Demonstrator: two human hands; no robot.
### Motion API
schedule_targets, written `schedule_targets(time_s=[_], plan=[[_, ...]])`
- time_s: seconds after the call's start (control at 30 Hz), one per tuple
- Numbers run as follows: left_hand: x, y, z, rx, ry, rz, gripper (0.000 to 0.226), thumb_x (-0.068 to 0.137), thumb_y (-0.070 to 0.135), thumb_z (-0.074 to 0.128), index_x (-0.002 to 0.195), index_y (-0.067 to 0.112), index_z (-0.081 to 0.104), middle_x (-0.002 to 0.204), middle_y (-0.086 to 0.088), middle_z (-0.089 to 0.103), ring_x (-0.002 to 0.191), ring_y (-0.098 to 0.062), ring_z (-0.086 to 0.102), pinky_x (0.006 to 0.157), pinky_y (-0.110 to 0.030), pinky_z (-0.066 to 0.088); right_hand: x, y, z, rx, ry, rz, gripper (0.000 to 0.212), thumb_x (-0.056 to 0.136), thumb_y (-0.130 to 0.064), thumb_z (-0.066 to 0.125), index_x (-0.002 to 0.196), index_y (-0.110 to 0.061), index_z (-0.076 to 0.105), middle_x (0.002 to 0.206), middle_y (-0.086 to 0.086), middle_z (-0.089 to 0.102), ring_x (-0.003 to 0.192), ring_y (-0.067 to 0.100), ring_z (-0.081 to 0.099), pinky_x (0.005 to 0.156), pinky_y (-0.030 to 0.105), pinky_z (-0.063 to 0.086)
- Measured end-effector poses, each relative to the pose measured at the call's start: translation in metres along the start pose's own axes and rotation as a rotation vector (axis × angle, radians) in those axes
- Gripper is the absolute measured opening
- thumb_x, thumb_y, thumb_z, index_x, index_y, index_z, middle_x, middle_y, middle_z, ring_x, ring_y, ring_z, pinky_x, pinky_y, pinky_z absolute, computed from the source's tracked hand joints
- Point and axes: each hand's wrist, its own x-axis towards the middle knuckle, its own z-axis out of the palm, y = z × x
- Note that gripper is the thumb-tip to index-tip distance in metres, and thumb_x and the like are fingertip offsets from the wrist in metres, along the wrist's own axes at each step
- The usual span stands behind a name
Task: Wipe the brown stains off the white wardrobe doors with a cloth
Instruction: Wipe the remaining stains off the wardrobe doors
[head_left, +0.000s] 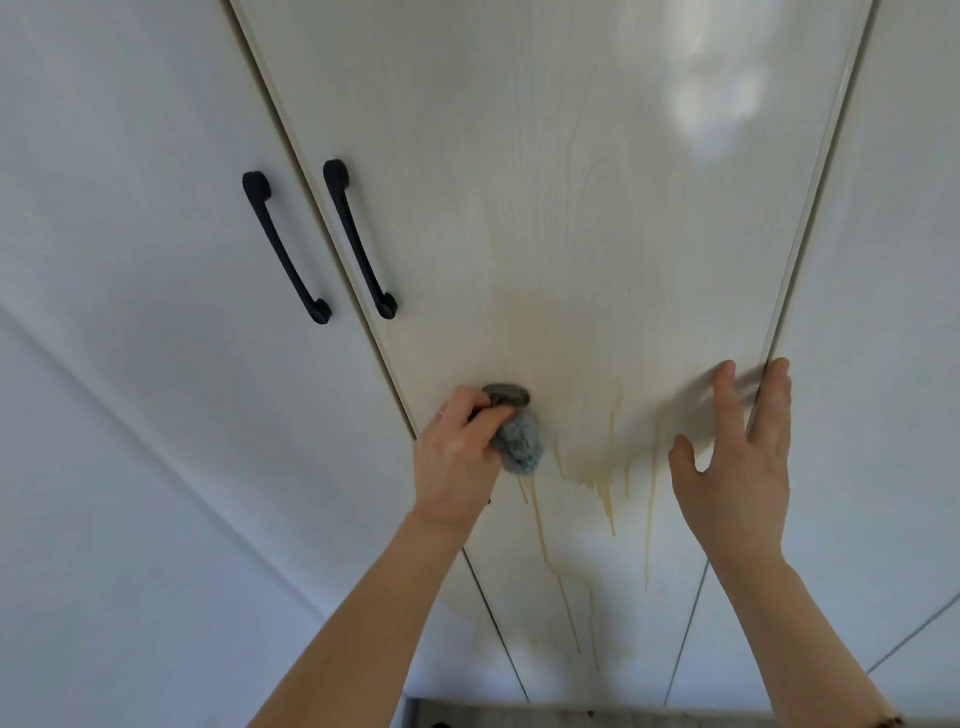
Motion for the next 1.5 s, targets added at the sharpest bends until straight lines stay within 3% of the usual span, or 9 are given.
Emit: schedule_targets(time_s=[0.17, 0.37, 0.47, 0.57, 0.8, 1.0, 1.27, 1.4, 1.5], plan=[[0.05, -0.027, -0.028, 0.016, 0.287, -0.111, 0.036, 0.072, 0.003, 0.059, 0.096, 0.022, 0.077, 0.088, 0.008, 0.053, 0.066, -0.01, 0.051, 0.049, -0.021, 0.04, -0.001, -0.002, 0.001, 0.006, 0.005, 0.006, 0.091, 0.085, -0.01, 0.07, 0.158, -0.031, 0.02, 0.168, 0.001, -0.005, 0.155, 0.024, 0.002, 0.096, 0.044, 0.043], [-0.001, -0.04, -0.025, 0.012, 0.158, -0.278, 0.032, 0.056, -0.008, 0.054, 0.076, 0.009, 0.074, 0.086, -0.003, 0.058, 0.064, -0.014, 0.053, 0.044, -0.031, 0.047, 0.0, 0.004, -0.001, 0.016, 0.022, 0.016, 0.09, 0.085, -0.01, 0.071, 0.157, -0.035, 0.024, 0.168, 0.0, 0.0, 0.154, 0.024, 0.008, 0.096, 0.044, 0.043], [0.025, -0.044, -0.036, -0.003, 0.262, -0.25, 0.031, 0.066, 0.0, 0.057, 0.085, 0.017, 0.076, 0.093, 0.005, 0.057, 0.071, -0.001, 0.048, 0.054, -0.012, 0.041, 0.0, 0.001, 0.001, 0.008, 0.032, 0.017, 0.09, 0.084, -0.01, 0.07, 0.157, -0.034, 0.023, 0.168, 0.0, -0.001, 0.154, 0.024, 0.006, 0.095, 0.048, 0.046], [0.059, -0.05, -0.051, 0.014, 0.417, -0.253, 0.035, 0.069, -0.002, 0.059, 0.09, 0.022, 0.072, 0.096, 0.009, 0.053, 0.072, -0.001, 0.049, 0.054, -0.013, 0.039, -0.001, -0.001, 0.005, 0.016, 0.038, 0.03, 0.089, 0.085, -0.01, 0.07, 0.157, -0.032, 0.022, 0.168, -0.001, -0.004, 0.154, 0.023, 0.004, 0.099, 0.047, 0.043], [0.007, -0.038, -0.023, 0.028, 0.207, -0.369, 0.035, 0.057, -0.015, 0.064, 0.081, 0.01, 0.069, 0.091, 0.0, 0.057, 0.07, -0.006, 0.048, 0.05, -0.015, 0.035, -0.001, 0.003, 0.005, 0.016, 0.042, 0.015, 0.09, 0.084, -0.009, 0.069, 0.158, -0.031, 0.023, 0.168, 0.001, -0.001, 0.154, 0.023, 0.005, 0.096, 0.04, 0.039], [0.08, -0.052, -0.064, -0.19, 0.624, -0.609, 0.036, 0.066, 0.003, 0.05, 0.082, 0.033, 0.061, 0.09, 0.019, 0.048, 0.074, -0.001, 0.051, 0.061, -0.017, 0.045, -0.002, -0.001, 0.003, 0.019, 0.022, 0.026, 0.09, 0.086, -0.009, 0.069, 0.158, -0.032, 0.021, 0.168, 0.001, -0.003, 0.154, 0.024, 0.004, 0.095, 0.044, 0.044], [-0.015, -0.018, -0.009, -0.151, 0.11, -0.435, 0.03, 0.084, -0.004, 0.064, 0.113, 0.005, 0.066, 0.121, -0.007, 0.05, 0.097, -0.013, 0.057, 0.077, -0.023, 0.053, -0.002, -0.005, 0.004, -0.004, 0.026, 0.026, 0.089, 0.087, -0.009, 0.069, 0.158, -0.028, 0.02, 0.168, 0.004, -0.003, 0.154, 0.026, 0.003, 0.095, 0.037, 0.032], [0.0, -0.026, -0.026, -0.17, 0.15, -0.319, 0.041, 0.087, 0.018, 0.07, 0.125, 0.006, 0.062, 0.13, -0.008, 0.043, 0.117, 0.0, 0.044, 0.096, -0.006, 0.04, -0.002, -0.003, 0.005, -0.016, 0.028, 0.027, 0.089, 0.087, -0.01, 0.069, 0.158, -0.03, 0.019, 0.168, 0.002, -0.004, 0.154, 0.025, 0.003, 0.096, 0.037, 0.033], [0.009, -0.036, -0.028, -0.183, 0.248, -0.302, 0.051, 0.084, 0.031, 0.077, 0.126, 0.007, 0.061, 0.132, -0.007, 0.042, 0.121, -0.001, 0.043, 0.098, -0.011, 0.041, -0.001, 0.0, 0.007, -0.018, 0.036, 0.026, 0.091, 0.086, -0.009, 0.07, 0.158, -0.032, 0.019, 0.168, 0.001, -0.003, 0.154, 0.025, 0.004, 0.093, 0.036, 0.033]])
